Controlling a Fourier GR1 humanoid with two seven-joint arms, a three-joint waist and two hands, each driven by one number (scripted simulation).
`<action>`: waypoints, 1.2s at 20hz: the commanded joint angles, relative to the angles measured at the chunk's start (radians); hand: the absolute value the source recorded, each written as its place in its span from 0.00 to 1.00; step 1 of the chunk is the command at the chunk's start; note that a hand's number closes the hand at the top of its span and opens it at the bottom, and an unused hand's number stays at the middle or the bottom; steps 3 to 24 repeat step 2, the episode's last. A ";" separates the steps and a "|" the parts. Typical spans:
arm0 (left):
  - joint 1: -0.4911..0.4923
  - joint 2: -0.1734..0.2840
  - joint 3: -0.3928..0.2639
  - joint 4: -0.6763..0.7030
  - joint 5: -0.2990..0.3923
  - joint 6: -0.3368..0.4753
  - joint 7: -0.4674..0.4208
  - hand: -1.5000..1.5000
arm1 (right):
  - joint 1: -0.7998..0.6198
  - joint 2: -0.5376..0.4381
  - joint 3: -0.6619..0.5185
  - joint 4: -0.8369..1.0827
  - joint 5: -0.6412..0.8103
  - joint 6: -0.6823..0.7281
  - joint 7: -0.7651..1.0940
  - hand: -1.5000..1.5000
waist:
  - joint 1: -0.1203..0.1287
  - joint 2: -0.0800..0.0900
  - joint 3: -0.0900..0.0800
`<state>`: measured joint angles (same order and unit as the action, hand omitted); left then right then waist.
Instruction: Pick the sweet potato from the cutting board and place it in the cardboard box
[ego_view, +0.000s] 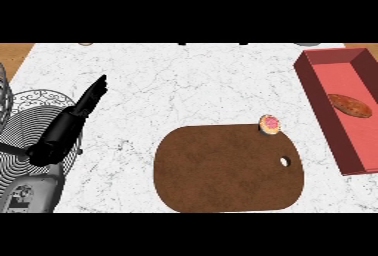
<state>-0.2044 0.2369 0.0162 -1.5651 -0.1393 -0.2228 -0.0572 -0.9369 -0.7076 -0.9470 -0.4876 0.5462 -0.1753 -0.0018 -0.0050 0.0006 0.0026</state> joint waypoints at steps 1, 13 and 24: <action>-0.017 -0.023 -0.018 0.023 -0.025 0.017 -0.008 0.50 | 0.075 -0.068 -0.097 0.020 -0.104 -0.008 -0.084 0.00 | 0.009 0.007 0.000; 0.030 0.009 0.002 -0.018 0.006 -0.024 -0.016 0.50 | 0.123 -0.021 -0.090 -0.020 -0.119 -0.025 -0.123 0.00 | 0.008 0.001 -0.001; 0.030 0.009 0.002 -0.018 0.006 -0.024 -0.016 0.50 | 0.123 -0.021 -0.090 -0.020 -0.119 -0.025 -0.123 0.00 | 0.008 0.001 -0.001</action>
